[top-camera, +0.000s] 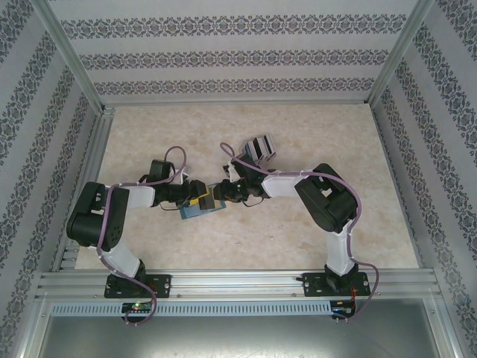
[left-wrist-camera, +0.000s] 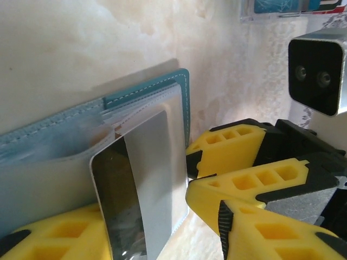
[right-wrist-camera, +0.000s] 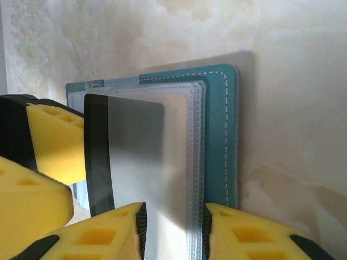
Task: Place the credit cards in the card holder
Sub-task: Insert the credit card into the card slot.
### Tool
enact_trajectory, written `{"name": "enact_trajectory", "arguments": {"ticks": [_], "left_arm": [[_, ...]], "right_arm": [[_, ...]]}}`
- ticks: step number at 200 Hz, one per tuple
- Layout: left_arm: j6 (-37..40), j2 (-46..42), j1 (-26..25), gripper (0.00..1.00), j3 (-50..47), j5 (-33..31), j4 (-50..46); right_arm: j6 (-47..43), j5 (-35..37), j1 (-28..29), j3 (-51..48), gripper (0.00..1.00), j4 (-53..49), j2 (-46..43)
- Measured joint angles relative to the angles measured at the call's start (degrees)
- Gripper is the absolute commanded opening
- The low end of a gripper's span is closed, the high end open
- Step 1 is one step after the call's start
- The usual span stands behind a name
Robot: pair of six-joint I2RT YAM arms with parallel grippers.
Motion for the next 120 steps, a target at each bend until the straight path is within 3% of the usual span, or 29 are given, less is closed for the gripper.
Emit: {"name": "enact_trajectory", "arguments": {"ticks": [17, 33, 49, 82, 120], "left_arm": [[2.3, -1.4, -0.1, 0.64, 1.7, -2.5, -6.0], [4.6, -3.2, -0.1, 0.79, 3.4, -5.3, -12.1], [6.8, -4.9, -0.2, 0.81, 5.0, -8.2, -17.8], [9.7, -7.7, -0.1, 0.79, 7.0, -13.1, -26.3], [9.6, -11.3, 1.8, 0.61, 5.0, -15.7, -28.0]], "right_arm": [[0.0, 0.0, 0.0, 0.0, 0.36, 0.2, 0.0], [0.0, -0.1, 0.0, 0.0, 0.36, 0.3, 0.1], [-0.2, -0.1, 0.0, 0.1, 0.36, 0.2, 0.1], [-1.8, 0.2, 0.0, 0.5, 0.35, -1.0, 0.1], [-5.6, 5.0, 0.9, 0.5, 0.30, -7.0, -2.8]]}}
